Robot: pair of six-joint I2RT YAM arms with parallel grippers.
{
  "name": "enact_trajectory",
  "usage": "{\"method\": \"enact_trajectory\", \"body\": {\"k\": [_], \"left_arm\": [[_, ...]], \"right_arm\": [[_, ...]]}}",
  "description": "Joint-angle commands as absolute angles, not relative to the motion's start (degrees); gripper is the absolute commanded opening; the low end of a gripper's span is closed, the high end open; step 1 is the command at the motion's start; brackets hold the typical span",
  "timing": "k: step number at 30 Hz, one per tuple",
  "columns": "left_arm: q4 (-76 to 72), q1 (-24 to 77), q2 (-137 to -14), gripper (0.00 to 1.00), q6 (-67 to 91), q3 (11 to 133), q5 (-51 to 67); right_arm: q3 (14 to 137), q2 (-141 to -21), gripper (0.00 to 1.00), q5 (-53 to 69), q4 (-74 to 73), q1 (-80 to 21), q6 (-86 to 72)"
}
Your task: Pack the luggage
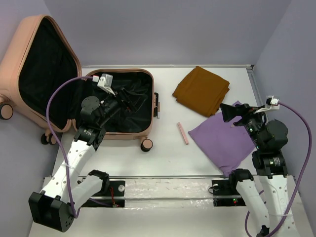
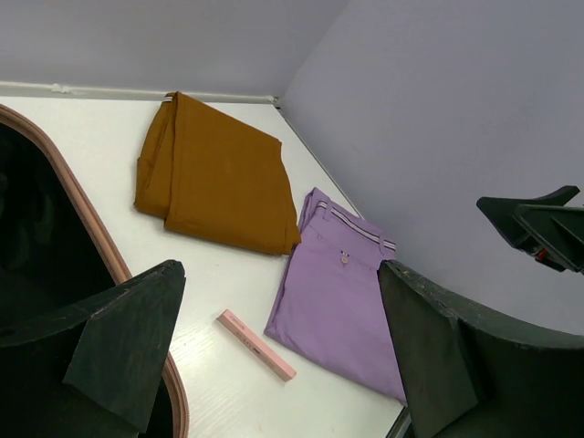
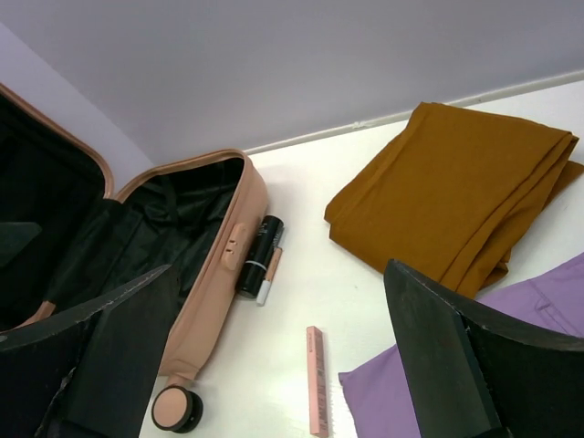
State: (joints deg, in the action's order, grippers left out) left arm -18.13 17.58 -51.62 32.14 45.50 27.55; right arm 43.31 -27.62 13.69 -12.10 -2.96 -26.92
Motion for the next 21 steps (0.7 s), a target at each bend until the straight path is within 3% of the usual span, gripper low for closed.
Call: {"method": "enact_trajectory", "body": {"k": [1,4,7,13,16,21], "left_arm": [[-20.83,17.93,-51.94,0.99,33.92,48.78,28.66],[-21.00,17.93,-52.29,0.99,34.80,49.30,28.22],[-22.15,18.10,-52.73,0.99,35.42,49.22,29.09],[-22.06,18.54,-53.09,0.99,34.81,47.21,30.32],[-21.80,19.16,-52.65,0.99,33.41,45.97,31.02],[-15.92,19.69,-50.55,0.99,28.13,45.62,28.58]], "right_arm": [[43.16,-27.68,1.00,13.36,-11.43,-2.55,-27.68],[43.16,-27.60,1.00,13.53,-11.43,-2.55,-27.77],[42.72,-27.33,0.92,13.62,-11.42,-2.55,-28.12],[42.63,-29.79,0.39,17.48,-11.51,-2.55,-28.04],[42.71,-32.94,0.27,19.94,-11.60,-2.55,-26.90],[42.72,-44.27,0.29,24.45,-11.08,-5.17,-25.23]]}}
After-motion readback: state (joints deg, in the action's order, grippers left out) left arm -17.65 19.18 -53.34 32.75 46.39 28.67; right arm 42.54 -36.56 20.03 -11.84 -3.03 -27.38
